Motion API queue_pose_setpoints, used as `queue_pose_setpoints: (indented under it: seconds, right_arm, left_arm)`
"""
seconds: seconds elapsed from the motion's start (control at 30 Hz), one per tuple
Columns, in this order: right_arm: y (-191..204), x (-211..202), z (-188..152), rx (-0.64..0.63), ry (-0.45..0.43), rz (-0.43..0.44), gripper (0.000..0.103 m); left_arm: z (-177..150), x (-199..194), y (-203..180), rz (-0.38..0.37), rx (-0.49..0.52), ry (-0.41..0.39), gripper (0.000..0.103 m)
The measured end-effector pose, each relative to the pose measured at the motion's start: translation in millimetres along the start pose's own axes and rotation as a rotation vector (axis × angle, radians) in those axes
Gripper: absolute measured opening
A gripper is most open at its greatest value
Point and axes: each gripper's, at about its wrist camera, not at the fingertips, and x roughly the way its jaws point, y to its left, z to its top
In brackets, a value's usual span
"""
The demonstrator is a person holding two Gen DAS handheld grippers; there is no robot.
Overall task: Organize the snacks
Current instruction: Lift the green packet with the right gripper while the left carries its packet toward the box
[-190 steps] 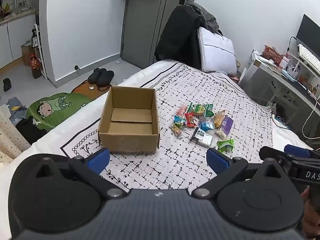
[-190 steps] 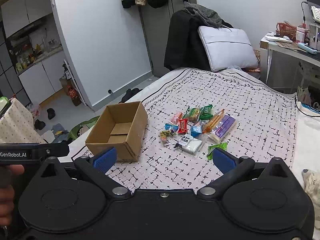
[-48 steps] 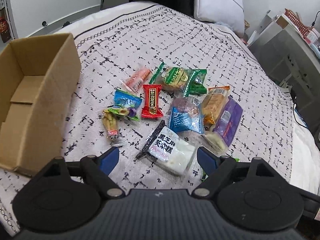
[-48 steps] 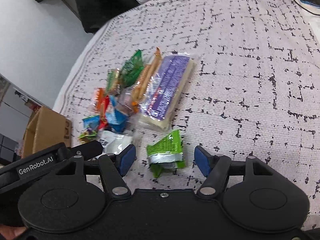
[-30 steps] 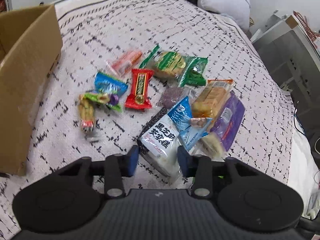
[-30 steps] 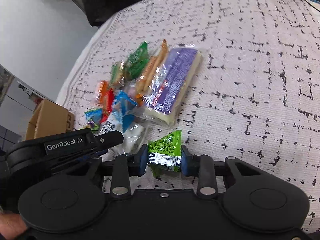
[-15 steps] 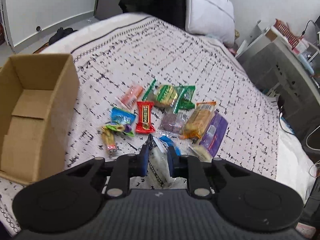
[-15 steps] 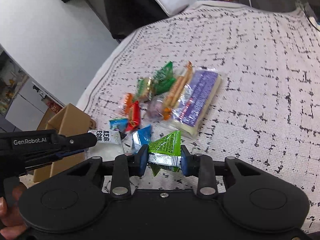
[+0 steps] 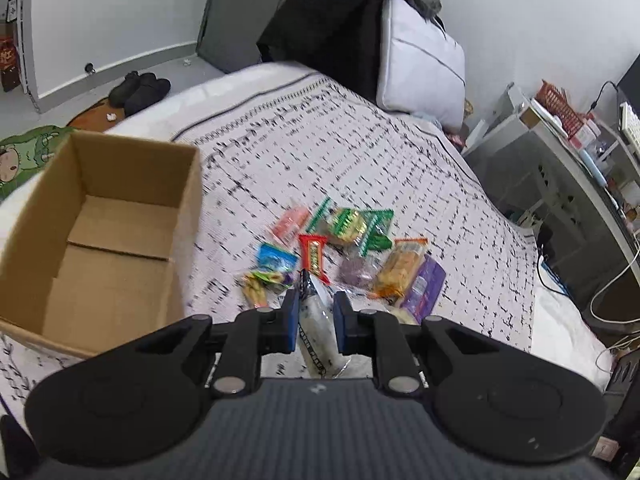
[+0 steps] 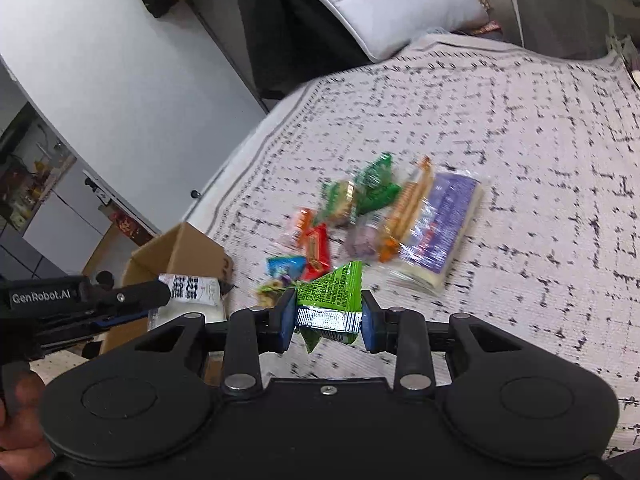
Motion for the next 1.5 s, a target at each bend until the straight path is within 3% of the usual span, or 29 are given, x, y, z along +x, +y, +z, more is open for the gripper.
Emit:
queue_pose_setpoints:
  seconds: [0.2, 0.33, 0.5, 0.73, 1.0, 1.1, 1.17, 1.23, 1.5]
  right_arm:
    - [24.5, -4.1, 3.9, -0.023, -0.024, 0.024, 0.032]
    - [41.5, -3.0, 3.6, -0.042, -0.029, 0.033, 0.032]
    - [61.8, 0.2, 1.8, -0.064, -0.036, 0.047, 0.032]
    - [75.1, 10.8, -4.2, -0.075, -0.029, 0.042, 0.032]
    - [68.6, 17.2, -9.6, -0.051, -0.022, 0.034, 0.032]
    - [63.5, 17.5, -10.6, -0.039, -0.024, 0.041, 0.032]
    - [60.0, 17.5, -10.1, -0.031, -0.023, 0.046, 0.032]
    - [55.0, 17.9, -10.8, -0.022, -0.021, 0.051, 0.032]
    - [40.9, 17.5, -14.9, -0.01, -0.009, 0.079, 0.032]
  left_arm:
    - [7.9, -21.2, 23.3, 0.011, -0.021, -0.035, 0.017]
    - [12.9, -34.2, 38.9, 0.005, -0.041, -0.062, 0.006]
    - [19.5, -48.9, 58.7, -0.007, -0.066, -0.103, 0.002]
    - [22.0, -46.2, 84.4, -0.031, -0.133, -0.072, 0.001]
    - [3.2, -26.3, 86.1, -0.031, -0.15, 0.038, 0.01]
    - [-4.5, -19.7, 85.6, -0.012, -0.165, 0.074, 0.025]
    - [-8.7, -19.1, 84.1, -0.004, -0.167, 0.081, 0.041]
    - [-12.8, -18.8, 81.4, 0.006, -0.17, 0.085, 0.044]
    - [-27.6, -10.4, 70.0, 0.056, -0.214, 0.093, 0.045]
